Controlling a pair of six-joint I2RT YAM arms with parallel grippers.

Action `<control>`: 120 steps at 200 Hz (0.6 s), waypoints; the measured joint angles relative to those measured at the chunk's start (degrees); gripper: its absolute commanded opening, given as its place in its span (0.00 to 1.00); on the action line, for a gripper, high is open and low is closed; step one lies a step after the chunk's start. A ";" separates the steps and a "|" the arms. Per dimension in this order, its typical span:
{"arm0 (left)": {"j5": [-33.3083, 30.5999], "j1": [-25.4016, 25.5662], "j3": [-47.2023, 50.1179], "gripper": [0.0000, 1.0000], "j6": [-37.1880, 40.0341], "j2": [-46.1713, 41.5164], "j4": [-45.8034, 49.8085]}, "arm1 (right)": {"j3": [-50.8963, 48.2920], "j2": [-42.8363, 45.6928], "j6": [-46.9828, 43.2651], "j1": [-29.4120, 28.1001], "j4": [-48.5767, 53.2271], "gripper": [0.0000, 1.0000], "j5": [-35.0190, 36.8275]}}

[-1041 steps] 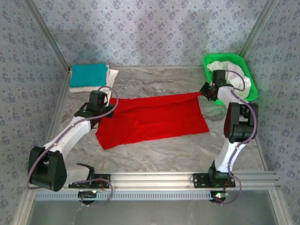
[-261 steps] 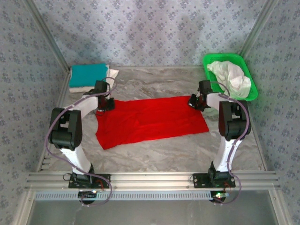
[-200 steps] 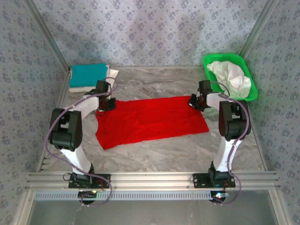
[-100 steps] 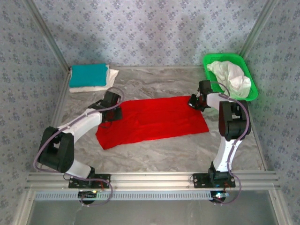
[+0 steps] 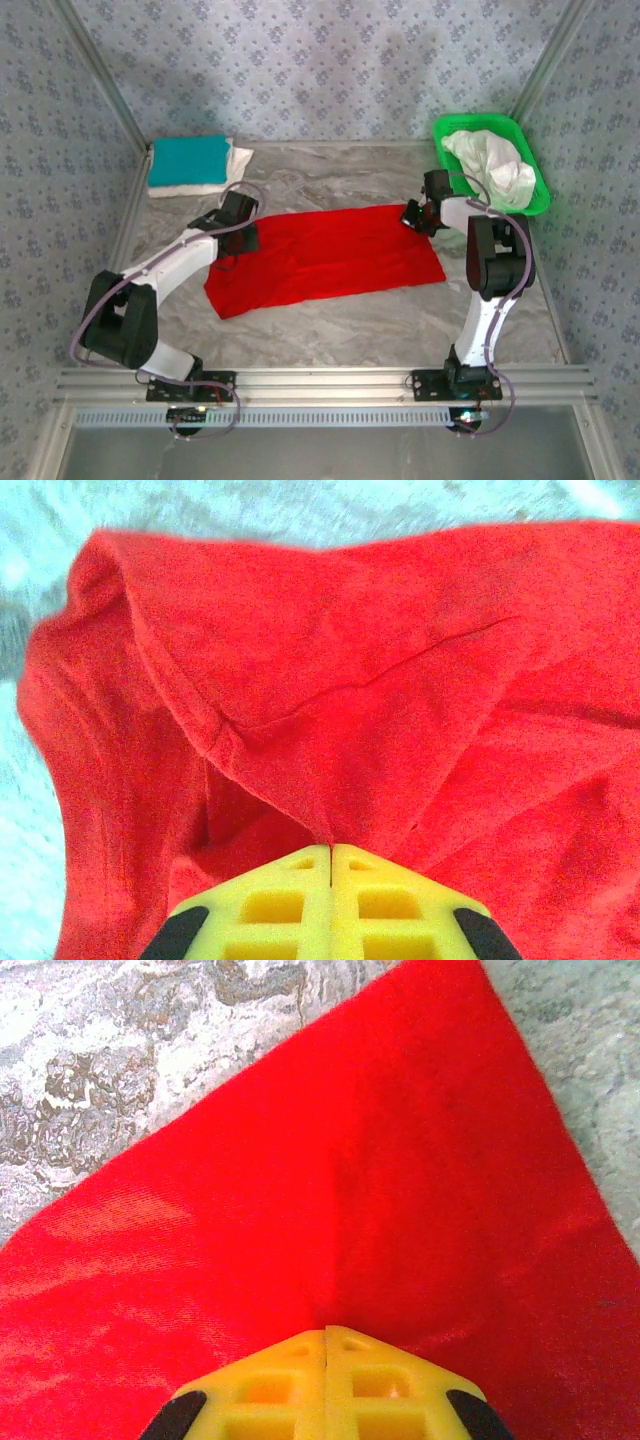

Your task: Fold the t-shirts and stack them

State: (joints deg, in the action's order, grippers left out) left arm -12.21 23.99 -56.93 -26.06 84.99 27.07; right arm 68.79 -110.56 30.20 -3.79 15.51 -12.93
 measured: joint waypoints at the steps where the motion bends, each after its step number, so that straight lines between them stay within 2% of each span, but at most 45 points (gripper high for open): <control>1: -0.04 -0.02 -0.15 0.00 0.09 0.04 0.00 | 0.00 0.00 0.02 -0.02 0.00 0.00 0.00; 40: -0.66 -2.82 -8.79 0.00 4.48 6.78 -0.83 | 0.00 -0.02 0.02 -0.11 0.00 0.00 -0.07; 85: -0.90 -5.33 -12.83 0.00 7.69 11.76 -0.50 | 0.00 -0.02 0.00 -0.11 0.02 0.00 -0.48; 100: -0.76 -6.05 -13.07 0.24 7.93 12.07 -0.24 | 0.00 -0.02 0.00 -0.09 0.02 0.00 -0.72; 120: -2.14 -7.34 -13.03 0.23 7.48 12.20 0.13 | 0.04 -0.02 0.00 -0.11 0.07 0.00 -1.14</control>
State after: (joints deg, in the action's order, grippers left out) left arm -14.35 16.64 -69.95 -18.59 97.19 27.20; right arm 68.84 -110.59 30.20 -3.90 15.57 -14.06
